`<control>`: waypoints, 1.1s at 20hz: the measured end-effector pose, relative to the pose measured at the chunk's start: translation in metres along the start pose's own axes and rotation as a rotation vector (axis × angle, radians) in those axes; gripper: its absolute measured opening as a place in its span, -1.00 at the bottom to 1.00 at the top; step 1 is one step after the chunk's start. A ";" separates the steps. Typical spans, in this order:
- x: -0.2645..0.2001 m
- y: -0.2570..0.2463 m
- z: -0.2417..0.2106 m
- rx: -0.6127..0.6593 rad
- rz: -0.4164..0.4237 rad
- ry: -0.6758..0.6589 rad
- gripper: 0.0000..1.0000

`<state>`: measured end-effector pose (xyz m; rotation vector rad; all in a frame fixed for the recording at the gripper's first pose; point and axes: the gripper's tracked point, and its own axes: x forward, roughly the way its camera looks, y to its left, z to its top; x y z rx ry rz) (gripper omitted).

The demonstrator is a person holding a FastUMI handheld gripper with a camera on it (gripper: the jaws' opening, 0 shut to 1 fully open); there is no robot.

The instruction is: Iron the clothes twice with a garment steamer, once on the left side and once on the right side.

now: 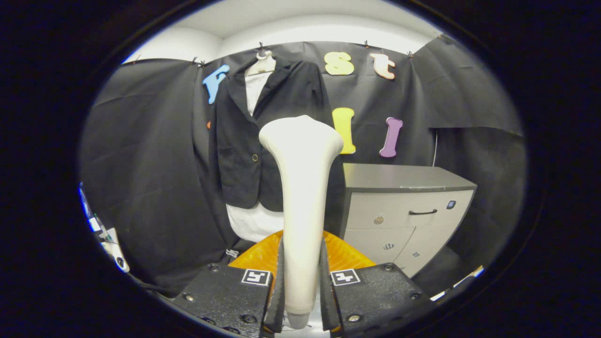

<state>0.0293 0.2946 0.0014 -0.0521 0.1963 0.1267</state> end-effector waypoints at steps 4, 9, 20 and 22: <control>-0.043 -0.053 0.013 -0.036 0.014 -0.041 -0.33; -0.092 -0.134 0.015 -0.010 -0.005 -0.062 -0.33; -0.138 -0.243 -0.004 0.035 -0.055 -0.056 -0.33; -0.138 -0.250 -0.010 0.040 -0.053 -0.043 -0.33</control>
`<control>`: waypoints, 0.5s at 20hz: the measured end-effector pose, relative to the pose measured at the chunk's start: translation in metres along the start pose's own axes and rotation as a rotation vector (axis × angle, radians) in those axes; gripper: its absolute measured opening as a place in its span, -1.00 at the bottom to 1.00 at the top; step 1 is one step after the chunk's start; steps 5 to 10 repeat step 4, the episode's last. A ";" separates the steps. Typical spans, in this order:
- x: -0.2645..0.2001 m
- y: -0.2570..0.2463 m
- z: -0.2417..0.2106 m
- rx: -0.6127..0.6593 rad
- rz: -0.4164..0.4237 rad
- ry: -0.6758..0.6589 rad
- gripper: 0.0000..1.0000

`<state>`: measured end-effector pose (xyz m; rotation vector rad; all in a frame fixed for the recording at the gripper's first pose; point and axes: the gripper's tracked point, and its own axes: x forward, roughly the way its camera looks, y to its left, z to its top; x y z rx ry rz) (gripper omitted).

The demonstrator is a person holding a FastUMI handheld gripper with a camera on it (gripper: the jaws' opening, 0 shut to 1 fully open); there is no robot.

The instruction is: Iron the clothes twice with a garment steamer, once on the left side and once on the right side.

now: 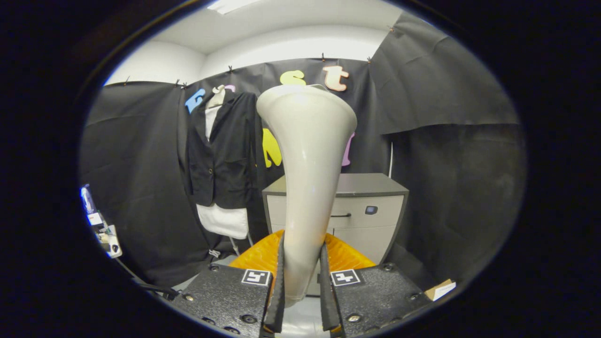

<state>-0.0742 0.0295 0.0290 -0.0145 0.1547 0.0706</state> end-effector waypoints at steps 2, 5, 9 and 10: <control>0.001 -0.004 -0.007 0.010 0.007 0.020 -0.33; 0.002 -0.006 -0.011 0.016 0.012 0.033 -0.33; 0.002 -0.006 -0.011 0.016 0.012 0.033 -0.33; 0.002 -0.006 -0.011 0.016 0.012 0.033 -0.33</control>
